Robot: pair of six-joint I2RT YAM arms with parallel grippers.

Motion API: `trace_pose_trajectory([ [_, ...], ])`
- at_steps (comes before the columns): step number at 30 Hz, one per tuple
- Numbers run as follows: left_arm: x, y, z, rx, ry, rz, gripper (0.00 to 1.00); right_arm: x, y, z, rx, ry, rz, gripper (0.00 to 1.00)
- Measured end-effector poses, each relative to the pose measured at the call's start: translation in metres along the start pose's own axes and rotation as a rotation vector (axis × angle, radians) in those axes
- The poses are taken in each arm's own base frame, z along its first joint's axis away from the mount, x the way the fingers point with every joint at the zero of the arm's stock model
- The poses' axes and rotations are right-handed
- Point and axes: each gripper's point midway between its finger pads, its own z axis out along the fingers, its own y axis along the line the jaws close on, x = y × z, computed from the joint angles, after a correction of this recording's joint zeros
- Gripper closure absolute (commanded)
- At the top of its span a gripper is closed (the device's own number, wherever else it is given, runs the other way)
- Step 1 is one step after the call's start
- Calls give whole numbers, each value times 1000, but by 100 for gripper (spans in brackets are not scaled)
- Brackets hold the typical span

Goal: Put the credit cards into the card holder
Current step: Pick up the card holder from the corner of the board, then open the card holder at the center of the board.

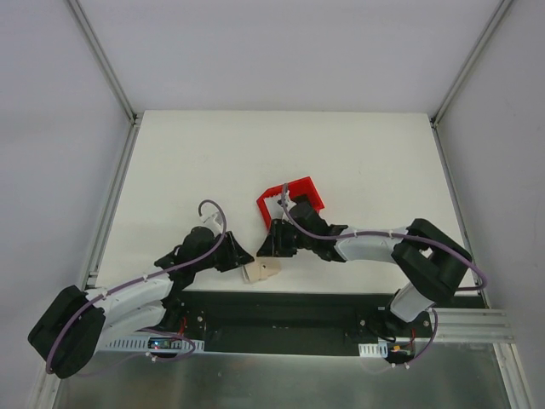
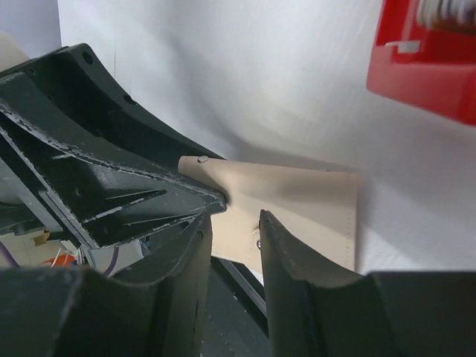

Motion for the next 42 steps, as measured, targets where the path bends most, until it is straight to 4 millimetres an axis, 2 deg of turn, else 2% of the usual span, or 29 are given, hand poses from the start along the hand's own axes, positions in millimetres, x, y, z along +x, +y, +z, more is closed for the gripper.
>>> trace_pose_trajectory([
  [5, 3, 0, 3, -10, 35, 22, 94, 9, 4, 4, -6, 21, 18, 66],
  [9, 2, -1, 3, -11, 32, 12, 100, 15, 0, 3, 2, 27, 24, 65],
  [14, 4, -3, 1, -5, 3, -11, 100, 24, -13, -4, 51, 37, 38, 64],
  [25, 3, 5, -1, -43, -67, -69, 100, 32, -14, -4, 61, 58, 55, 64],
  [29, 1, 8, 0, -61, -81, -82, 100, 43, -20, 1, 78, 94, 66, 64],
  [32, 0, 10, 1, -71, -91, -84, 100, 46, -17, 5, 72, 113, 69, 64],
  [35, 0, 12, 1, -80, -94, -87, 100, 47, -13, 8, 67, 119, 62, 71],
  [39, 0, 15, 2, -93, -98, -88, 100, 47, -12, 11, 66, 129, 57, 75],
  [42, 0, 18, 3, -112, -103, -86, 100, 47, -11, 14, 61, 138, 57, 83],
])
